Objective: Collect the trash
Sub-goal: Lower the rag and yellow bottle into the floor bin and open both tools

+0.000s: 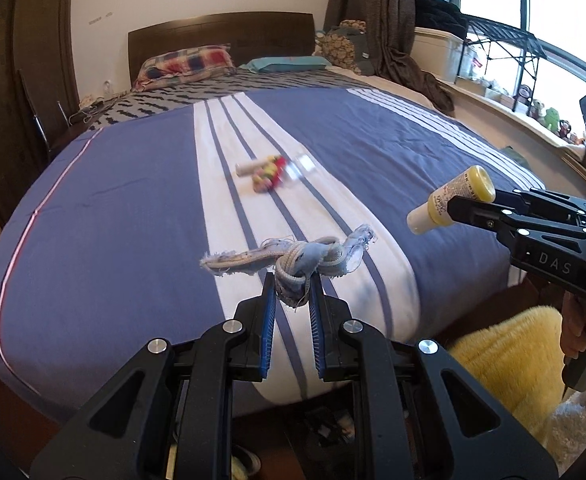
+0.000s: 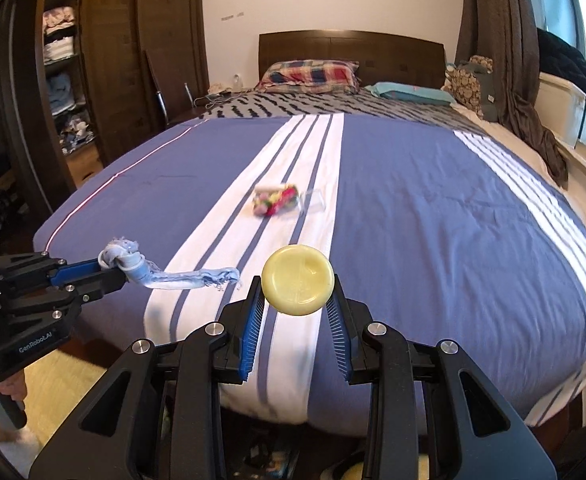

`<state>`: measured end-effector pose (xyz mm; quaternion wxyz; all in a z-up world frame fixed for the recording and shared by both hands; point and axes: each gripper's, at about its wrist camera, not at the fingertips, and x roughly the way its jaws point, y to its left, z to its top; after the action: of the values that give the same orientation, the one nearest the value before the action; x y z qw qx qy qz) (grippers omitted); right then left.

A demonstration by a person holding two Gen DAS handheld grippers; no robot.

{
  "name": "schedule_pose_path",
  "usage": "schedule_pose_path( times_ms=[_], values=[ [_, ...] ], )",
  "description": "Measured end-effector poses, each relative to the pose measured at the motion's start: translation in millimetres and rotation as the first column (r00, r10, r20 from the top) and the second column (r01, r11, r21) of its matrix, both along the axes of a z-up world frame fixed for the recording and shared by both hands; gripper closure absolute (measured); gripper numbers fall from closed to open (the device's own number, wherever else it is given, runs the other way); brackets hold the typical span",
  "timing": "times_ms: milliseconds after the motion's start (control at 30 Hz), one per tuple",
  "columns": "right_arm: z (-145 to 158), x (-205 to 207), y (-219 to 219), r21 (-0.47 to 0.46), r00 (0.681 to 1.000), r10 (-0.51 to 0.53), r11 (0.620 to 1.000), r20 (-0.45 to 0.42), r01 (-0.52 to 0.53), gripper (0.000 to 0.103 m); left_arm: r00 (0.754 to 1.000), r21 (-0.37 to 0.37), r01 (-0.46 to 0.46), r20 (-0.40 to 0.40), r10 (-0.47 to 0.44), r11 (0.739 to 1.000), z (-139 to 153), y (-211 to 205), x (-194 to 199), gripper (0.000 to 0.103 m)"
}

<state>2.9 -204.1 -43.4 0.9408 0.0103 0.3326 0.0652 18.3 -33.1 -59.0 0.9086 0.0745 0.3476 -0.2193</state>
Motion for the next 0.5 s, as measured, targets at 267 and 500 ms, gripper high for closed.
schedule_pose_path(
  times_ms=[267, 500],
  values=[
    [-40, -35, 4, 0.02, 0.997, 0.011, 1.0, -0.079, -0.009, 0.071, 0.996, 0.006, 0.019, -0.083, -0.019, 1.0, -44, -1, -35, 0.088],
    [-88, -47, 14, 0.017, 0.981, 0.03, 0.999, -0.194, -0.027, 0.071, 0.979, 0.03, 0.036, -0.2, -0.029, 0.999, -100, 0, -48, 0.088]
  ],
)
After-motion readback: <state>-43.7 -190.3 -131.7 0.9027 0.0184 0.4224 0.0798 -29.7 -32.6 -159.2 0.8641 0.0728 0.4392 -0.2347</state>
